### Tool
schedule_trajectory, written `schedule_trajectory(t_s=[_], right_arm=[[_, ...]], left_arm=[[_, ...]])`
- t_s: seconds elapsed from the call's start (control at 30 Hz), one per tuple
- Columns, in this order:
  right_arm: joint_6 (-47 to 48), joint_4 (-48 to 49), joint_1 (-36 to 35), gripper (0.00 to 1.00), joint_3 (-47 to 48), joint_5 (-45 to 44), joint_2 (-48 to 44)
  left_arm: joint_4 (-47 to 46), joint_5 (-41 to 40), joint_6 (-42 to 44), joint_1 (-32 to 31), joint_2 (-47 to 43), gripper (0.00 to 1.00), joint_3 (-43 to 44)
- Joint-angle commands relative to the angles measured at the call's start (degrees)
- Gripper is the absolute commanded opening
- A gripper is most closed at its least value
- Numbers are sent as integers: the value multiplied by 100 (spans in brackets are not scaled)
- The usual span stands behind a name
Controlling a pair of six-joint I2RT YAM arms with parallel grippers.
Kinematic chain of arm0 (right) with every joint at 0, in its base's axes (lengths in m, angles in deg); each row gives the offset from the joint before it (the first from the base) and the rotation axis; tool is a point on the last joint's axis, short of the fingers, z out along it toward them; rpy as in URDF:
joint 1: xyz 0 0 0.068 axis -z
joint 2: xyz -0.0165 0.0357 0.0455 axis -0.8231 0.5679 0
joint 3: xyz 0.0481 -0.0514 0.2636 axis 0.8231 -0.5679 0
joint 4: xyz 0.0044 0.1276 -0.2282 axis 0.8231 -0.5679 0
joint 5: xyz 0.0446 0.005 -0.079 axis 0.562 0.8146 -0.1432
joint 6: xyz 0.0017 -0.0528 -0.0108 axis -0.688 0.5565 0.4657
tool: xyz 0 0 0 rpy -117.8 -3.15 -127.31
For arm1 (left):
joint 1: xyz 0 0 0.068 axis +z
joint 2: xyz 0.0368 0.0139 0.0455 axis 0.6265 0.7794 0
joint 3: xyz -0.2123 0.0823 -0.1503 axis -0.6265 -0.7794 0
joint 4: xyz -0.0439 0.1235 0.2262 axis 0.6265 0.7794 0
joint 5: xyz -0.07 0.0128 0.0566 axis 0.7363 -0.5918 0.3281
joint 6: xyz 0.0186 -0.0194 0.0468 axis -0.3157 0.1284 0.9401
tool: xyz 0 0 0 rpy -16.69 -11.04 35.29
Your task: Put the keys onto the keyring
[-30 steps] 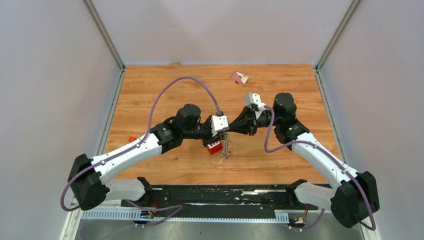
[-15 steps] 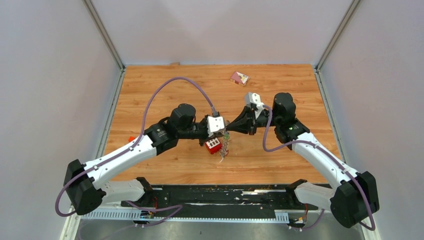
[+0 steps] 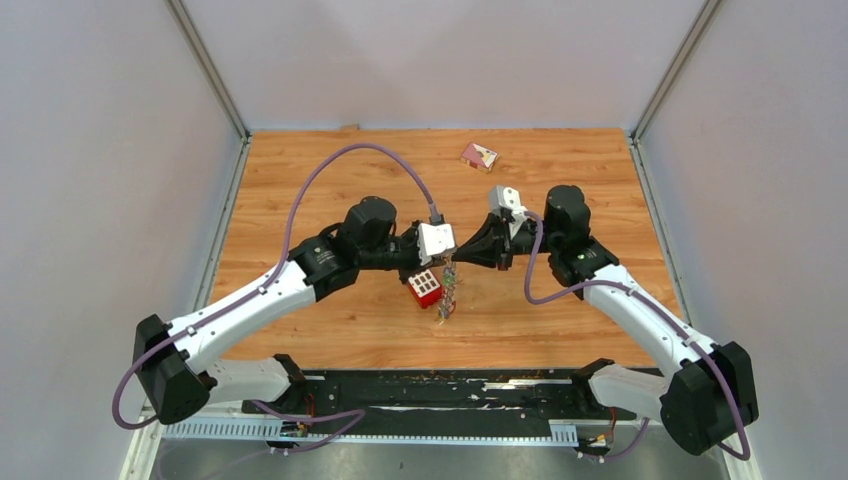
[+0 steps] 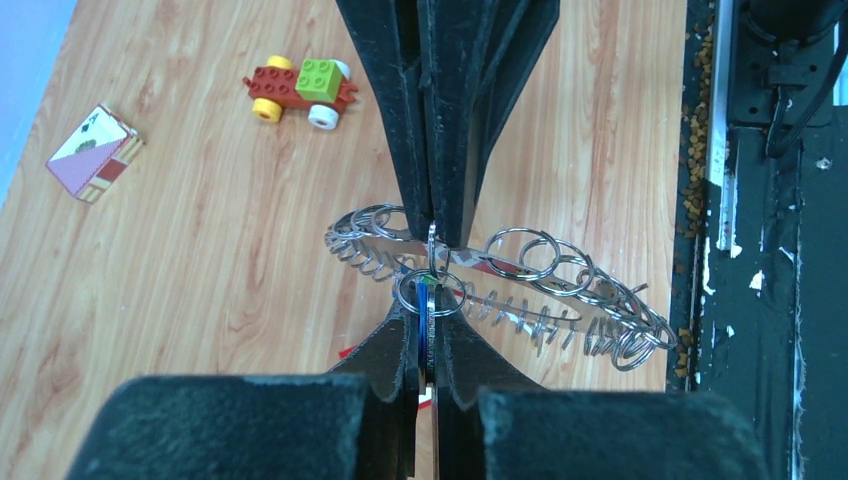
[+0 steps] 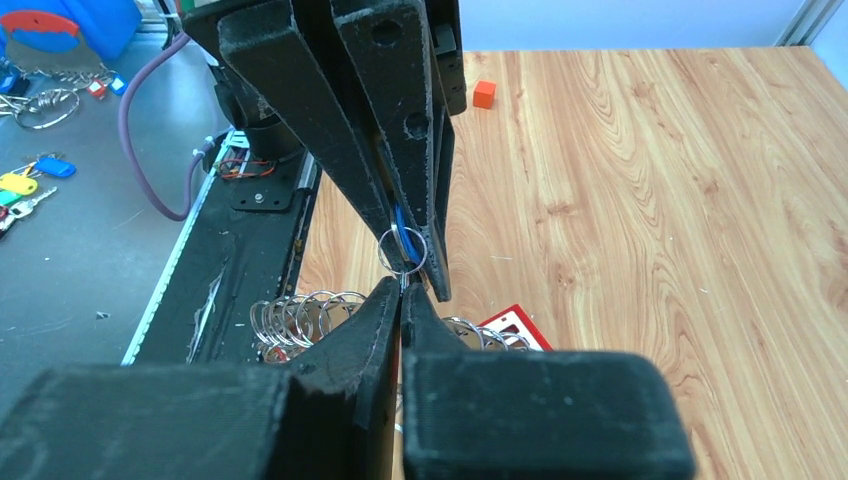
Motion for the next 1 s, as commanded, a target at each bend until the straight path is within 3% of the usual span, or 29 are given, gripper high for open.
schedule_trajectory(t_s=[0.0,0.13,0.4,0.5,0.6,0.73,0.97], right_arm=[[342,-162,14,0,221,-144,44],[444,-448,115,2,311,-381,88],[149,-645,616,10,358,-1046,-108],[141,-814,838,20,371,-1334,-161],[89,-998,1064,40,365,-1432,-176],[-31,-1085,1448,57,329,-1509,-296],[-159,-1196,2016,62,205,-1711,-552]], left_arm=[[428,-185,161,8,163,0,562],[916,-271,331,8,420,0,1096],[953,-45,237,8,1333,0,2296],[936,70,93,8,1860,0,2960],[1057,57,52,11,2356,0,3557],[1206,-235,242,96,2789,0,3992],[1512,-629,615,764,3415,0,3975]])
